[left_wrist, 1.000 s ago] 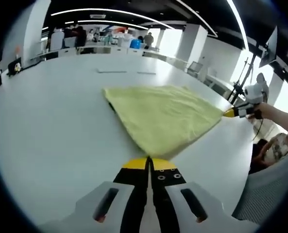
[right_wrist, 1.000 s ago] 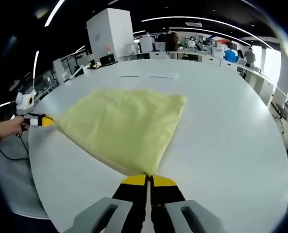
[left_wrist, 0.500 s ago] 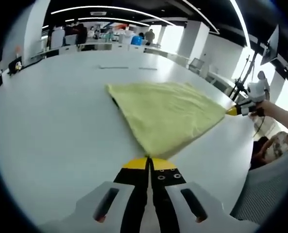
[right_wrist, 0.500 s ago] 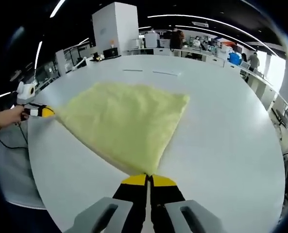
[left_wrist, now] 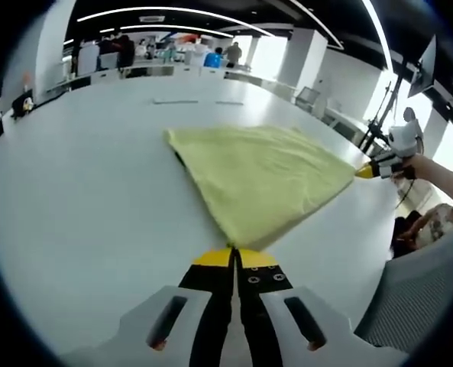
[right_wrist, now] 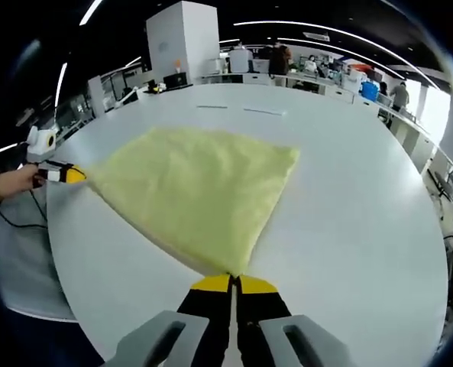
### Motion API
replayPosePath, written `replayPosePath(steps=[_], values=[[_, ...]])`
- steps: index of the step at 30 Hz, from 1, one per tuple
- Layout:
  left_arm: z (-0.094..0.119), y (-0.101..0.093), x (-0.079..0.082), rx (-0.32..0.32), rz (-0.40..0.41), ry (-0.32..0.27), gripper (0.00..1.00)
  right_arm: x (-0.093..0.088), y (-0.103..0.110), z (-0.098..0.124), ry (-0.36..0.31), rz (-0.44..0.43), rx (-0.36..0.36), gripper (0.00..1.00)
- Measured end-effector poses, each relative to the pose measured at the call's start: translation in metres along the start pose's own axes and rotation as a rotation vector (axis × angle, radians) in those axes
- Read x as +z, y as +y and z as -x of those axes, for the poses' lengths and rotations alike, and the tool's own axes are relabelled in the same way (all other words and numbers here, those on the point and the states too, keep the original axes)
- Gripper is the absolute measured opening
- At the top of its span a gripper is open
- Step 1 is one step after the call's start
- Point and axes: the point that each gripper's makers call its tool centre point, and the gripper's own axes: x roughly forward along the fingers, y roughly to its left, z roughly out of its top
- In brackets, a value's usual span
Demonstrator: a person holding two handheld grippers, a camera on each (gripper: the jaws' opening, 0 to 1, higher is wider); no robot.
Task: Fold the garment on the visible template until the final outline fits inside the template.
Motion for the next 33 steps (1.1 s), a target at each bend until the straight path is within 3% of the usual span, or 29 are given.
replayPosePath(steps=[27, 33], values=[[0.016, -0.009, -0.019, 0.015, -0.006, 0.025, 0.00, -0.017, 0.015, 0.013, 0.012, -0.006, 0.009, 0.00], [0.014, -0.009, -0.021, 0.030, -0.042, 0.046, 0.00, -0.018, 0.016, 0.012, 0.014, -0.026, 0.013, 0.00]])
